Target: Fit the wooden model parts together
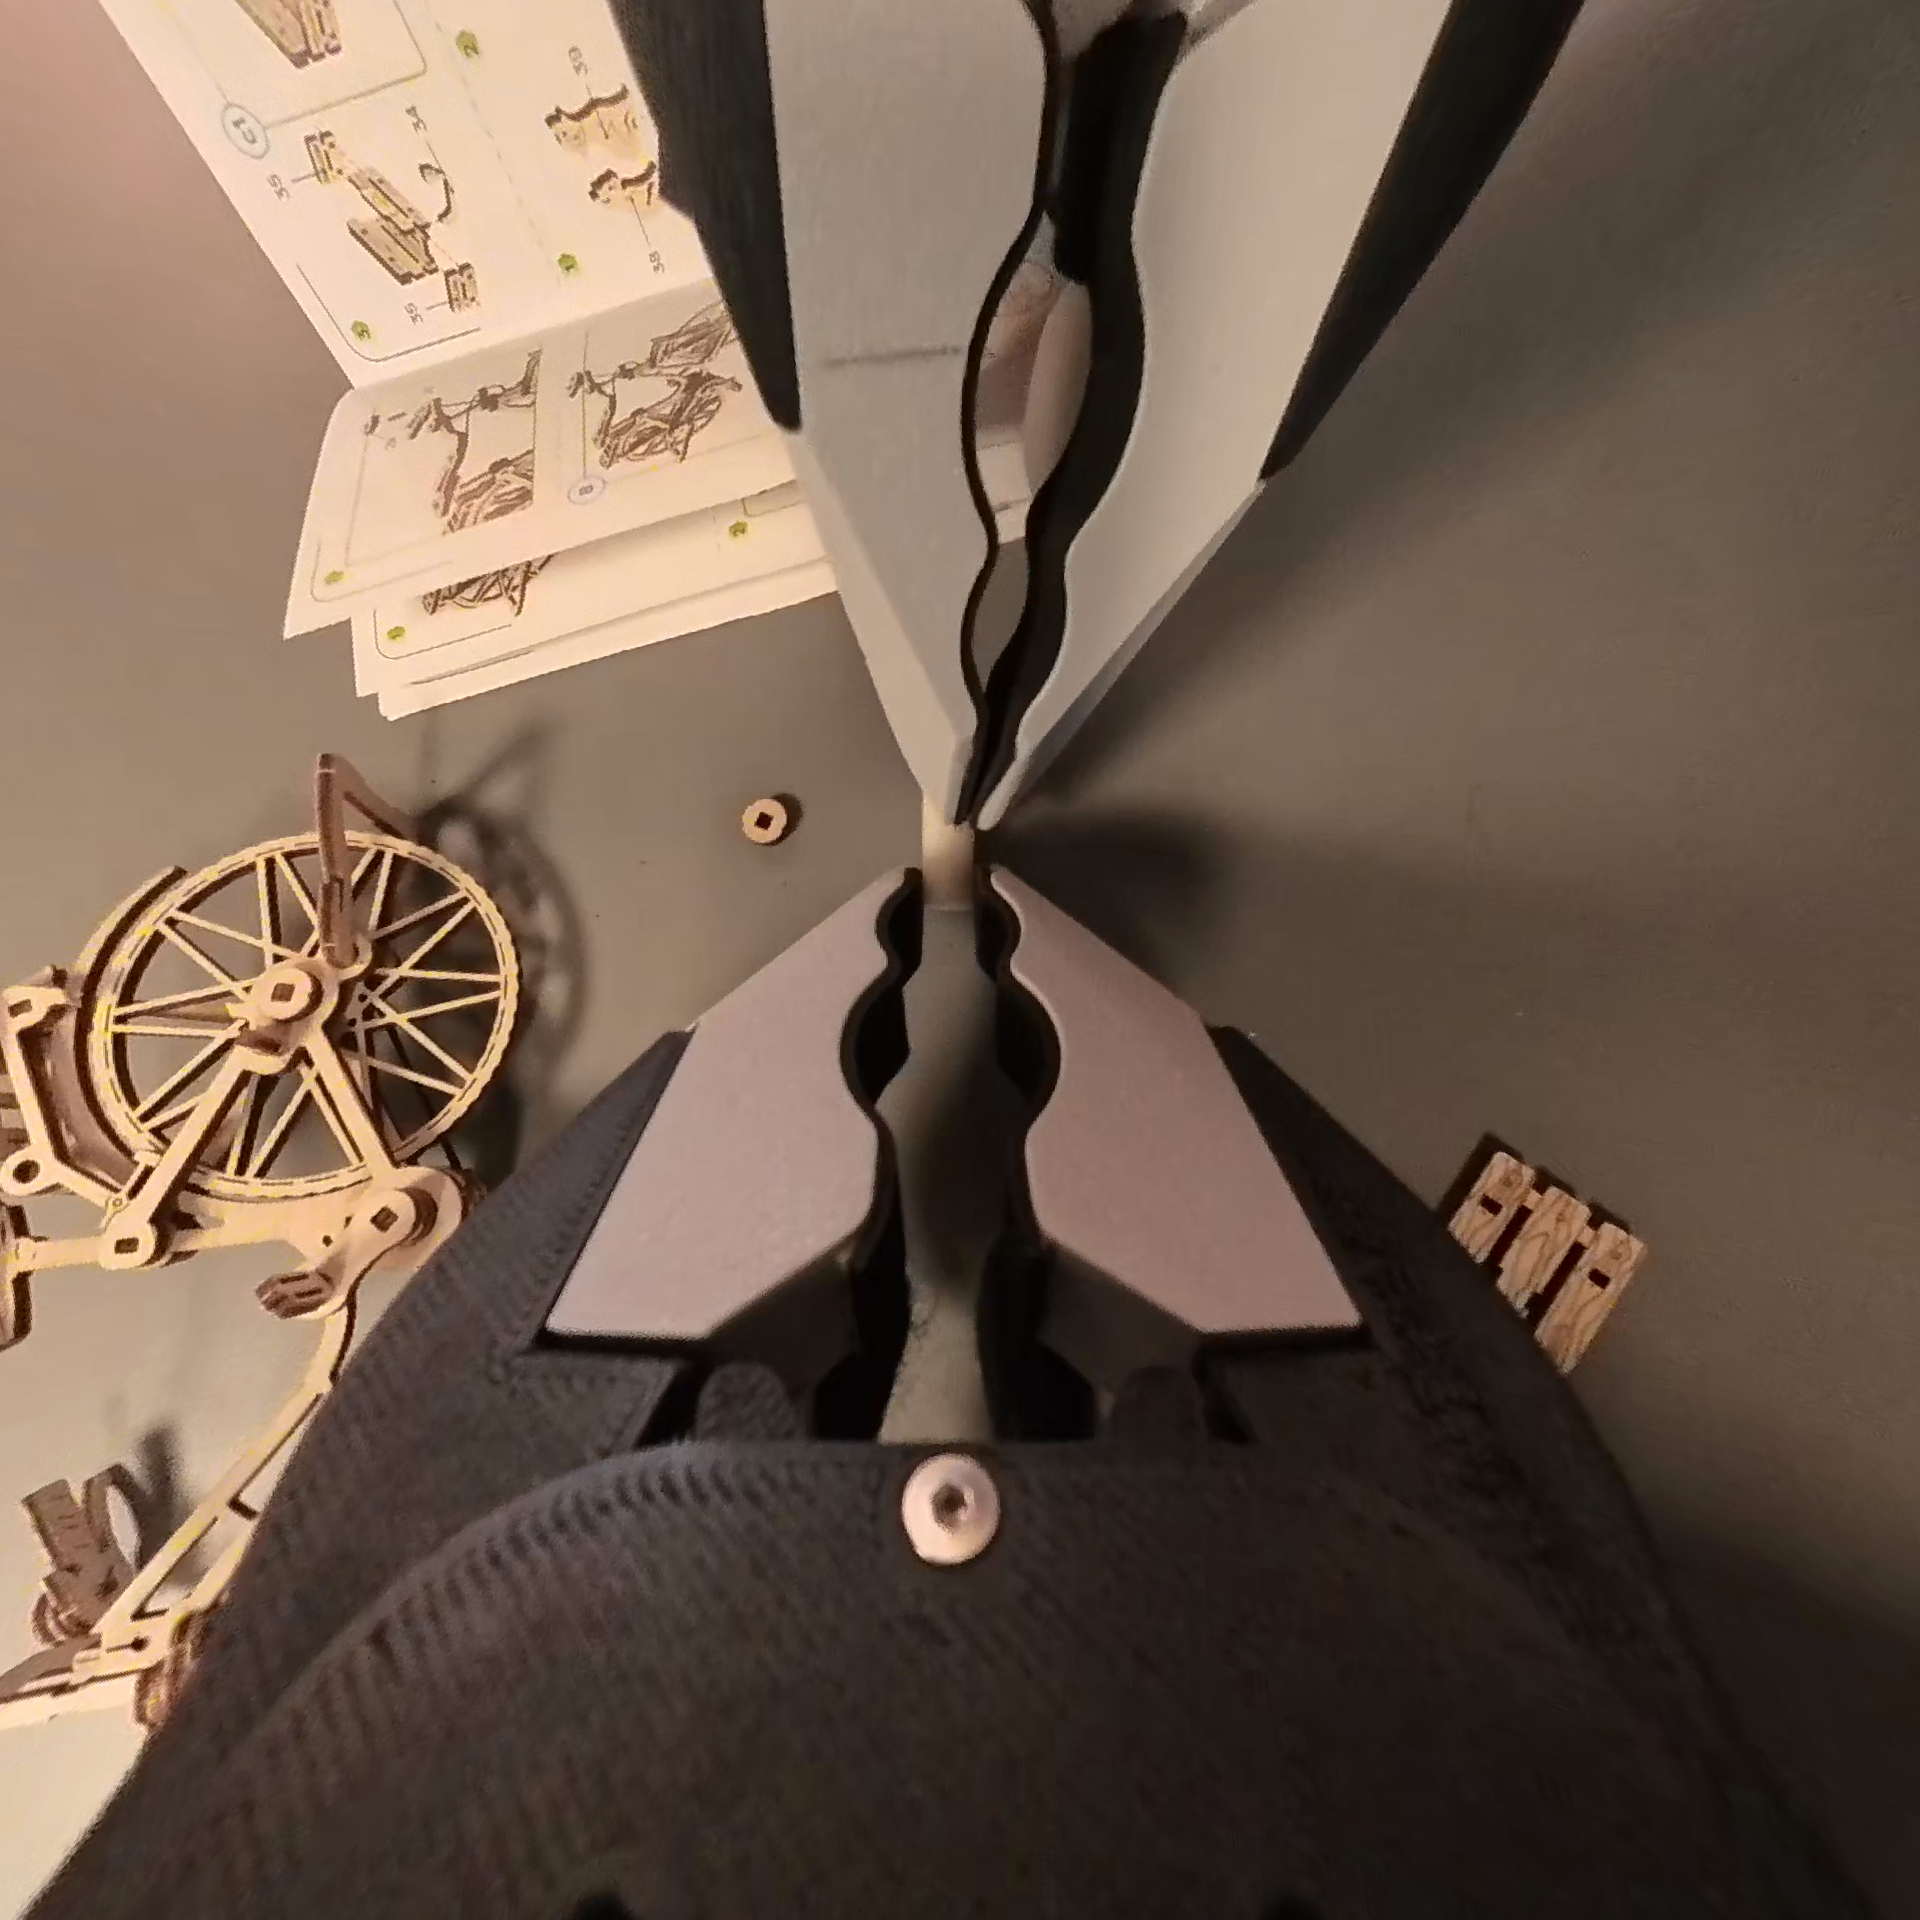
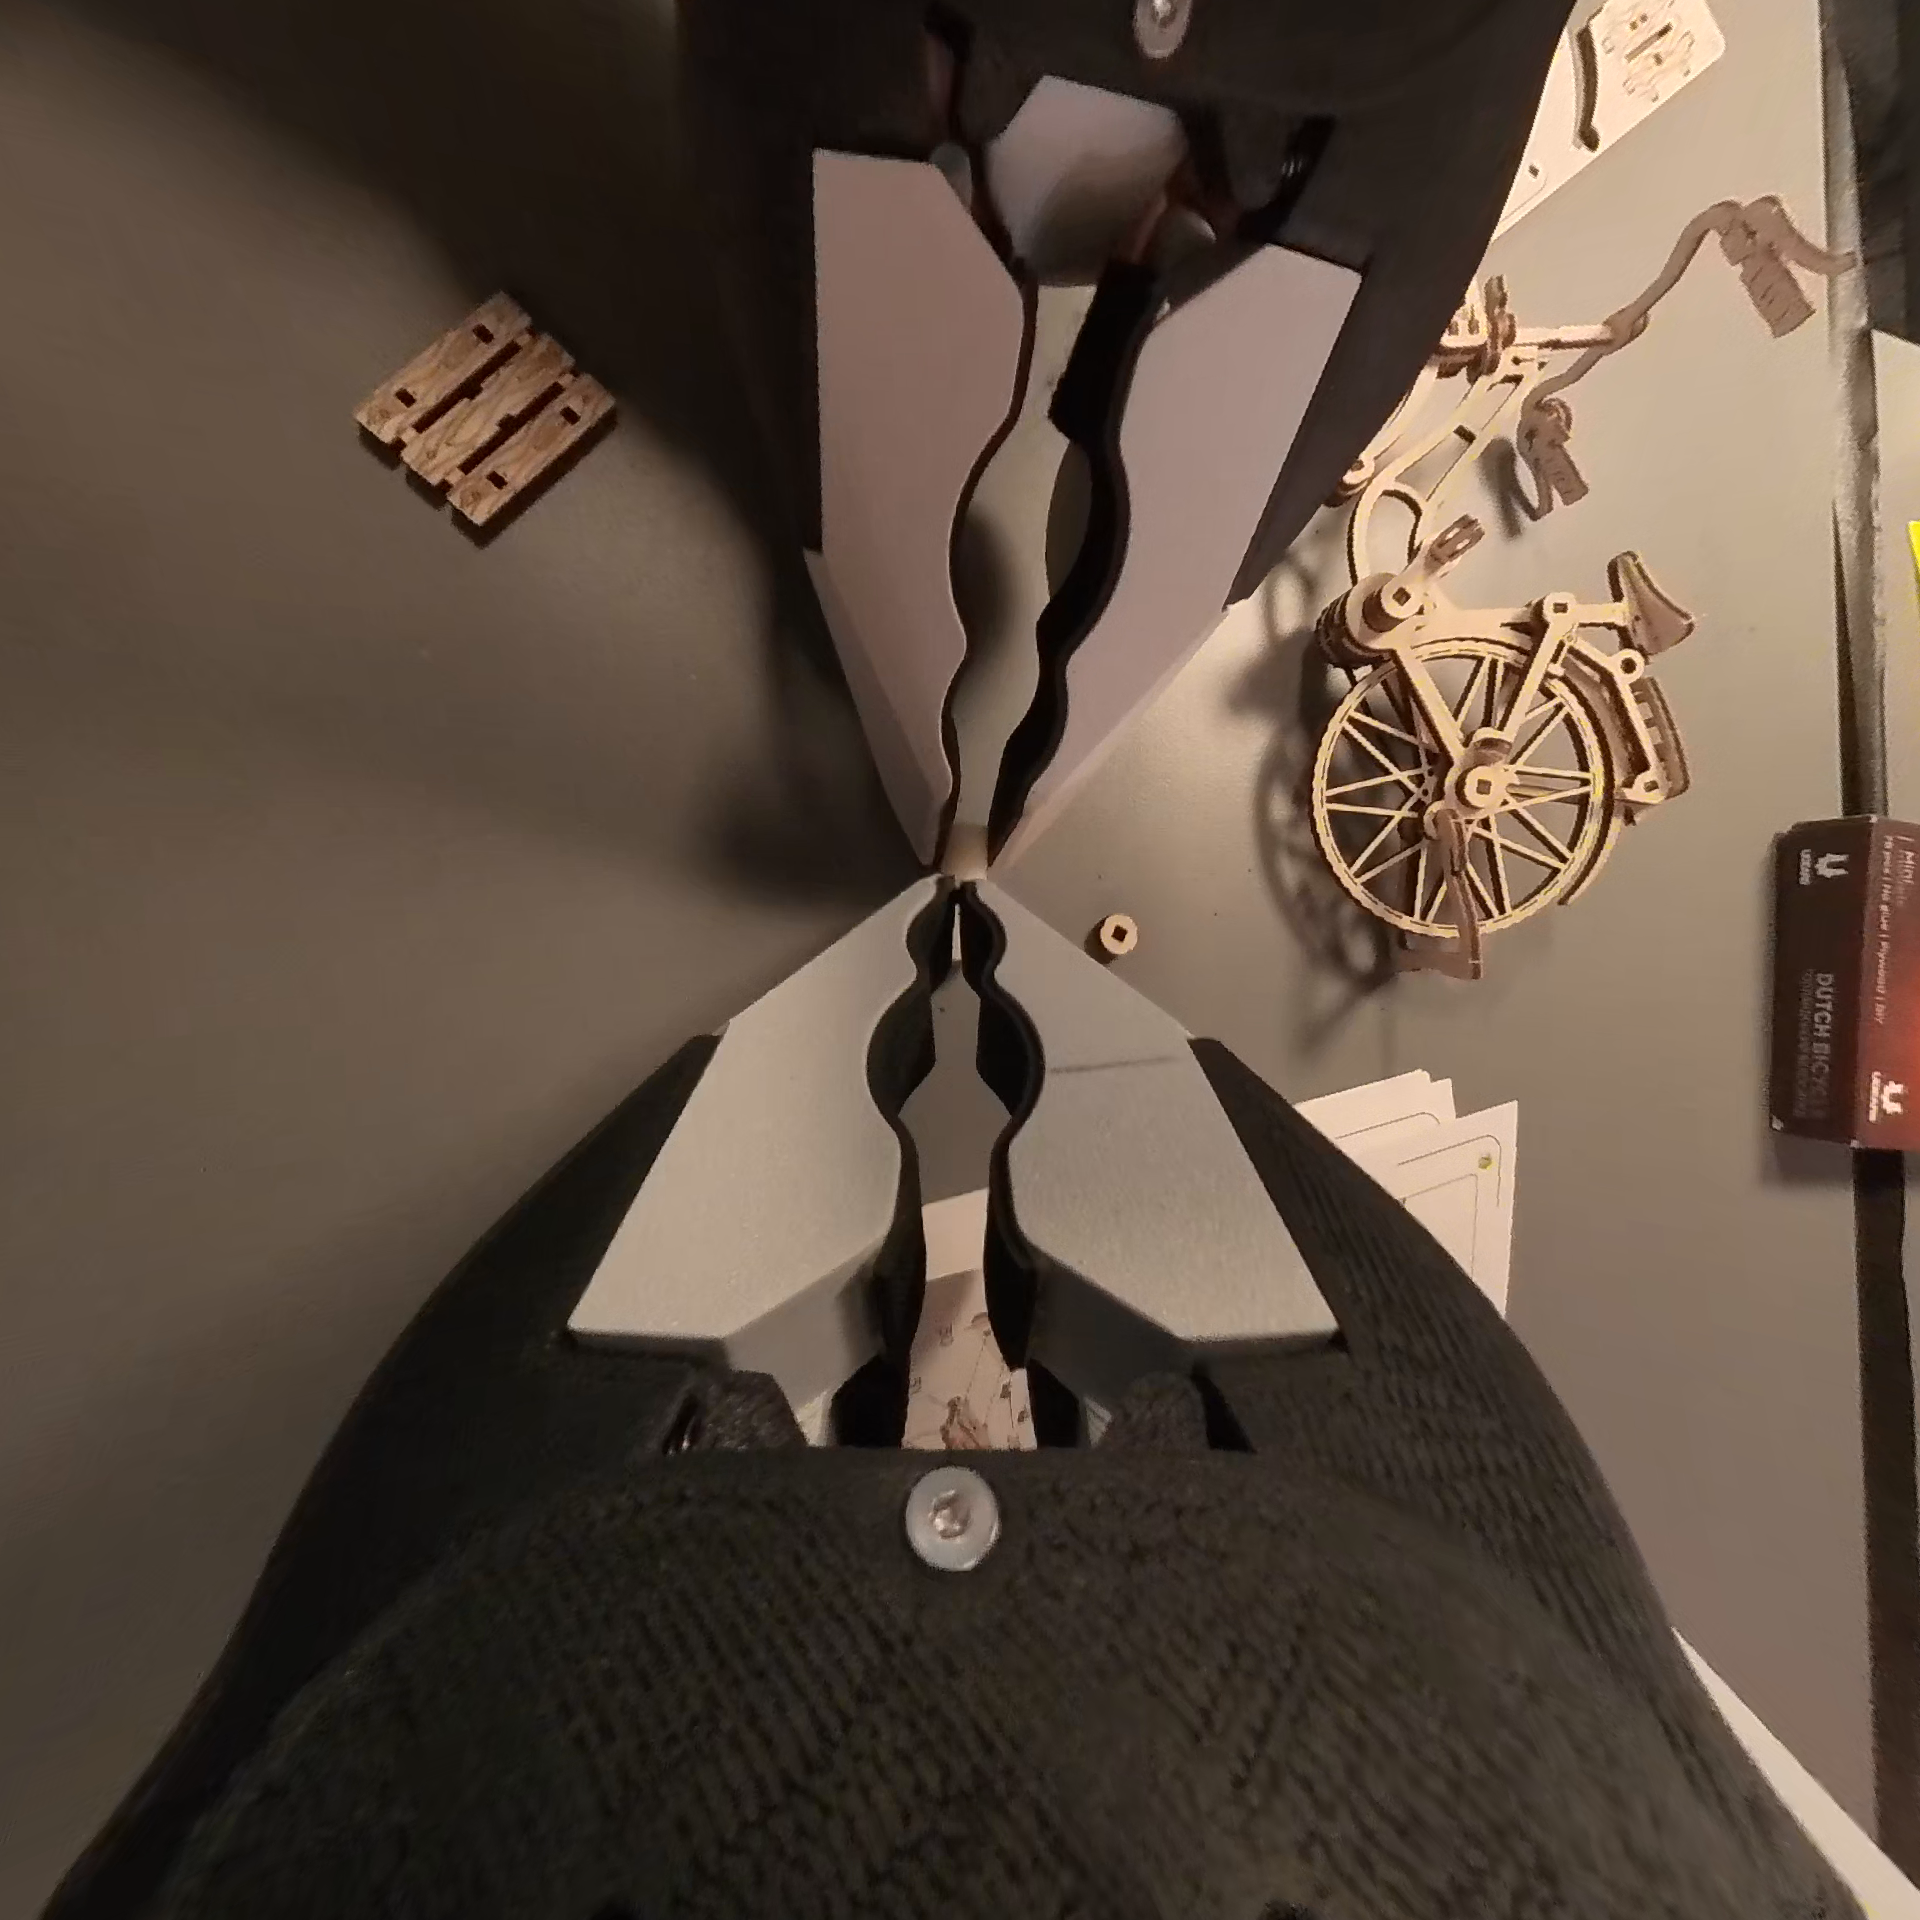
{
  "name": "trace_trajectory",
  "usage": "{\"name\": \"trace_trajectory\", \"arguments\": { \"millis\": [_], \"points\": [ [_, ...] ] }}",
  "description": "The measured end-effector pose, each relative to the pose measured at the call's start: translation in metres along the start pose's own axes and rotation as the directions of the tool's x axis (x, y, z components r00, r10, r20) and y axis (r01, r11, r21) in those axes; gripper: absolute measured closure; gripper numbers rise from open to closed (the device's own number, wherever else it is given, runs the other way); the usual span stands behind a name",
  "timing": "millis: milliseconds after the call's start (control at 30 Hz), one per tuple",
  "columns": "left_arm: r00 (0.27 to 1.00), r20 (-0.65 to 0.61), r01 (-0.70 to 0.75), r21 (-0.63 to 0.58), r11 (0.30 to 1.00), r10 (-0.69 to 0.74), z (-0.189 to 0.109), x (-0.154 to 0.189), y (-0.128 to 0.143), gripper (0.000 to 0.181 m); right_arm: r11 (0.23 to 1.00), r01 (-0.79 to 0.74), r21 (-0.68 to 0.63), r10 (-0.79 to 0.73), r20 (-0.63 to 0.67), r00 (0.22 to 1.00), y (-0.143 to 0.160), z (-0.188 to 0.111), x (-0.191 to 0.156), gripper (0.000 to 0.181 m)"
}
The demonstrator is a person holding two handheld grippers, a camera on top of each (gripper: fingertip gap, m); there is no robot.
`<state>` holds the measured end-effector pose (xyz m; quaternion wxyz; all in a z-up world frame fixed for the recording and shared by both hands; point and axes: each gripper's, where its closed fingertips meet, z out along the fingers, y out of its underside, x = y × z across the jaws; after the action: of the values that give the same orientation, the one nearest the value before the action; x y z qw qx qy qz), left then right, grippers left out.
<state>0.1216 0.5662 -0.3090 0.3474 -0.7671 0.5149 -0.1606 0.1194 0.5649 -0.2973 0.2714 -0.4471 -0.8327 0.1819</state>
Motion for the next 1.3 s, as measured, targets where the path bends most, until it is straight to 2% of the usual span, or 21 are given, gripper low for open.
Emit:
{"name": "trace_trajectory", "arguments": {
  "millis": [633,700,800,867,933,1000,1133,1200,1300],
  "points": [
    [0.999,-0.009,0.037,0.001,0.999,-0.037,0.0,0.0,0.0,0.173,1.0,0.019,-0.023,-0.02,-0.054,0.998,0.007,-0.007,0.005,0.181],
    [0.998,-0.001,0.056,-0.011,0.998,-0.057,-0.002,-0.002,0.001,0.173,0.99,-0.035,0.137,0.039,-0.027,0.999,-0.012,-0.016,0.002,0.181],
    [0.994,0.038,0.098,0.033,0.995,-0.099,-0.019,-0.009,-0.009,0.164,0.903,-0.135,0.408,0.111,0.084,0.99,-0.045,-0.04,-0.007,0.181],
    [0.987,0.086,0.131,0.069,0.989,-0.136,-0.037,-0.014,-0.016,0.162,0.843,-0.186,0.505,0.118,0.164,0.979,-0.057,-0.052,-0.014,0.181],
    [0.972,0.154,0.169,0.054,0.984,-0.176,-0.056,-0.016,-0.011,0.16,0.8,-0.227,0.555,0.105,0.243,0.964,-0.067,-0.058,-0.022,0.181],
    [0.943,0.235,0.242,0.007,0.97,-0.236,-0.075,-0.013,0.004,0.159,0.808,-0.227,0.544,0.075,0.287,0.955,-0.072,-0.053,-0.031,0.181],
    [0.879,0.313,0.382,-0.011,0.924,-0.359,-0.103,0.025,0.035,0.155,0.898,-0.061,0.435,-0.095,0.329,0.94,-0.08,-0.023,-0.064,0.181],
    [0.843,0.33,0.443,0.024,0.896,-0.425,-0.106,0.048,0.046,0.15,0.922,0.021,0.387,-0.165,0.344,0.925,-0.085,-0.009,-0.073,0.181],
    [0.813,0.294,0.5,0.092,0.861,-0.503,-0.096,0.076,0.048,0.132,0.937,0.093,0.337,-0.217,0.35,0.911,-0.086,0.005,-0.076,0.181]
  ]
}}
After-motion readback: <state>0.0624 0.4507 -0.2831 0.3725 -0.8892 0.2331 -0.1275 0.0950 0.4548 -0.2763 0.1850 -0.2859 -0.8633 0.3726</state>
